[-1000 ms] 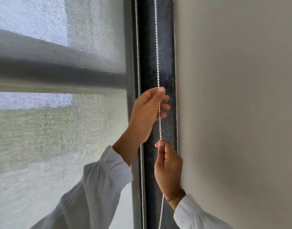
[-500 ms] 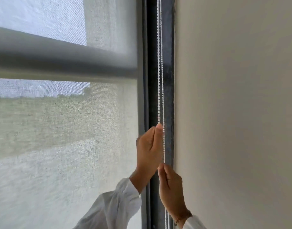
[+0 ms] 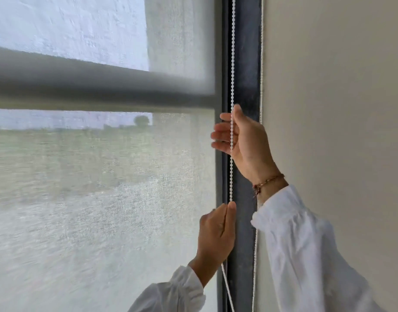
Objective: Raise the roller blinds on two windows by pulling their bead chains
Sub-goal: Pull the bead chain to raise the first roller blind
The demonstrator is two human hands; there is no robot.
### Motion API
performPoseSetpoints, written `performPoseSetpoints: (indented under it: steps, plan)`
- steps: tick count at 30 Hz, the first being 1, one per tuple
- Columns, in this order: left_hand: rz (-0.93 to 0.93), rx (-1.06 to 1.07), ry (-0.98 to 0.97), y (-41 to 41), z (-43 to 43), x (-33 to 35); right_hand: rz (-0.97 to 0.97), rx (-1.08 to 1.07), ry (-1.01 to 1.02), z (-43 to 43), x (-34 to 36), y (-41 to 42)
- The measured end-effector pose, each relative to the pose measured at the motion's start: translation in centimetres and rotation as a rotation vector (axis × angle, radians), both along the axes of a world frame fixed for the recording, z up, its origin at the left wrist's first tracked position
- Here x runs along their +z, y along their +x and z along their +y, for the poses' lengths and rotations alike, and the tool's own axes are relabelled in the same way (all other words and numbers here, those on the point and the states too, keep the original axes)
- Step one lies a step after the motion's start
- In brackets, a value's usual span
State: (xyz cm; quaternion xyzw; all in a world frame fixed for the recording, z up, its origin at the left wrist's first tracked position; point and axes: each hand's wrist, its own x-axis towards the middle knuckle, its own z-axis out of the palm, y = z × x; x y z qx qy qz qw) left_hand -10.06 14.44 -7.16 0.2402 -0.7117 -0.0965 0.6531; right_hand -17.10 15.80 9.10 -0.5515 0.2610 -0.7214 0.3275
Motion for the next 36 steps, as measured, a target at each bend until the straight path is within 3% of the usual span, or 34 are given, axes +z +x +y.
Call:
performPoseSetpoints:
  steps: [5, 8, 12, 15, 18, 23, 26, 29, 33, 36]
  plan:
    - [-0.107, 0.027, -0.006, 2.2, 3.6, -2.7, -0.052, -0.382, -0.053, 3.2, 1.0, 3.6]
    - [-0.012, -0.147, 0.167, 4.2, 5.1, -4.5, -0.025, -0.600, -0.171, 4.9, -1.6, 5.5]
    - [0.025, -0.367, 0.459, 7.1, 6.1, -4.4, -0.022, -0.662, -0.276, 7.8, -5.2, 6.7]
    - [0.089, -0.497, 0.512, 8.2, 6.3, -0.5, -0.009, -0.699, -0.278, 9.2, -7.5, 6.9]
    - [0.187, -0.535, 0.448, 8.1, 8.1, 6.2, 0.047, -0.728, -0.302, 10.4, -10.0, 7.2]
    - [0.160, -0.692, 0.397, 7.2, 11.7, 15.8, 0.151, -0.746, -0.321, 10.7, -13.5, 7.6]
    - [0.186, -0.522, 0.458, 4.8, 12.5, 17.8, 0.287, -0.716, -0.294, 10.3, -14.1, 6.8]
    - [0.355, -0.309, 0.309, 1.9, 12.0, 17.1, 0.355, -0.625, -0.235, 9.6, -14.0, 5.4]
    - [0.397, -0.168, 0.100, 0.2, 11.5, 16.1, 0.069, -0.169, -0.064, 9.0, -12.0, 1.8]
    - [0.310, -0.018, -0.003, -0.8, 11.2, 14.1, -0.228, 0.041, -0.031, 8.9, -7.2, -1.6]
